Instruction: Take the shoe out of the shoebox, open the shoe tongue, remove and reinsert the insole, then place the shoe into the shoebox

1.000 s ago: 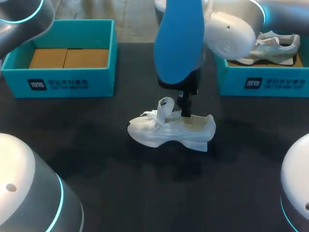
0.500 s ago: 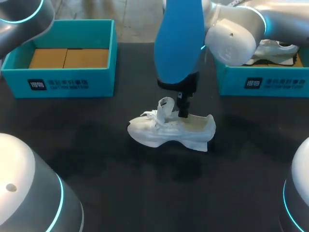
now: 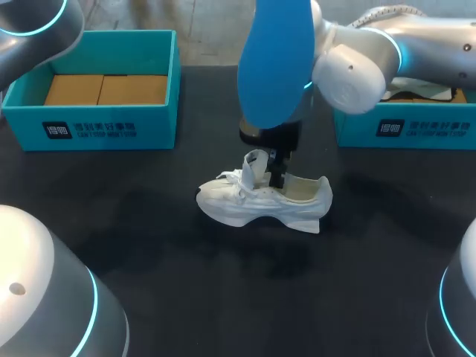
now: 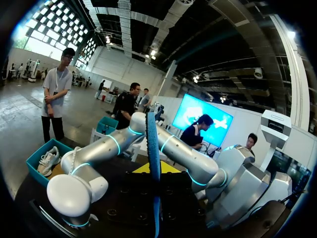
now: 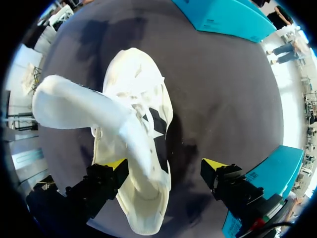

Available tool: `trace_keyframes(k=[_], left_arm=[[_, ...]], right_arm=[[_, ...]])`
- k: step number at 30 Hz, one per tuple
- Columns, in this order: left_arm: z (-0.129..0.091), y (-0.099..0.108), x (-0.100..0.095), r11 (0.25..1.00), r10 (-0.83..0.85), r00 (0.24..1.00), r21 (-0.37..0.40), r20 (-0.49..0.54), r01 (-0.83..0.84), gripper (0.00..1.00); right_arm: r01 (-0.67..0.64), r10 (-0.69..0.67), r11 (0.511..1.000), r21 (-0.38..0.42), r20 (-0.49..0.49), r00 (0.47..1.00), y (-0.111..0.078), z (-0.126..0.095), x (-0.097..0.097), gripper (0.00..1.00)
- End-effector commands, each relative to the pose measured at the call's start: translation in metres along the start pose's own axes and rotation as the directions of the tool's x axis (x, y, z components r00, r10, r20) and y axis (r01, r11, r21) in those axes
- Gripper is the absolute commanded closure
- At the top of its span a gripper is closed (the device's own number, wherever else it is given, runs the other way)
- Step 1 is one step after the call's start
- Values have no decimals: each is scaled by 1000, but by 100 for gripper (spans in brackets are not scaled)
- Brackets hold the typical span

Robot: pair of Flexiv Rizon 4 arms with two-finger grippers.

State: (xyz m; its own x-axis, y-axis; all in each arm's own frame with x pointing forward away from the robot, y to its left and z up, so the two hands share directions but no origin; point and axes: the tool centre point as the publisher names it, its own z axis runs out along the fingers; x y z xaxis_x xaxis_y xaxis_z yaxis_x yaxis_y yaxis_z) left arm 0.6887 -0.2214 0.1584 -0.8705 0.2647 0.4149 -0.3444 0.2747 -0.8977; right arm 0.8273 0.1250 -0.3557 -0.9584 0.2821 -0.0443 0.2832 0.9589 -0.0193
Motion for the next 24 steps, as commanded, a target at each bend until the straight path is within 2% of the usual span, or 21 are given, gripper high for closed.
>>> trace_keyframes(k=[1, 2, 4, 5, 24], left_arm=[[0, -1, -1, 1000, 0, 1000, -2, 0, 0, 100], [0, -1, -1, 1000, 0, 1000, -2, 0, 0, 100], [0, -1, -1, 1000, 0, 1000, -2, 0, 0, 100], [0, -1, -1, 1000, 0, 1000, -2, 0, 0, 100], [0, -1, -1, 1000, 0, 1000, -2, 0, 0, 100]], right_arm=[[-4, 4, 1000, -11, -3, 1000, 2, 8, 0, 52], [-4, 4, 1000, -12, -3, 1000, 2, 8, 0, 53], [-7, 7, 1000, -17, -2, 1000, 2, 8, 1, 91], [-7, 7, 1000, -18, -1, 1000, 2, 8, 1, 100], [-19, 20, 999, -36, 25, 999, 0, 6, 9, 100]])
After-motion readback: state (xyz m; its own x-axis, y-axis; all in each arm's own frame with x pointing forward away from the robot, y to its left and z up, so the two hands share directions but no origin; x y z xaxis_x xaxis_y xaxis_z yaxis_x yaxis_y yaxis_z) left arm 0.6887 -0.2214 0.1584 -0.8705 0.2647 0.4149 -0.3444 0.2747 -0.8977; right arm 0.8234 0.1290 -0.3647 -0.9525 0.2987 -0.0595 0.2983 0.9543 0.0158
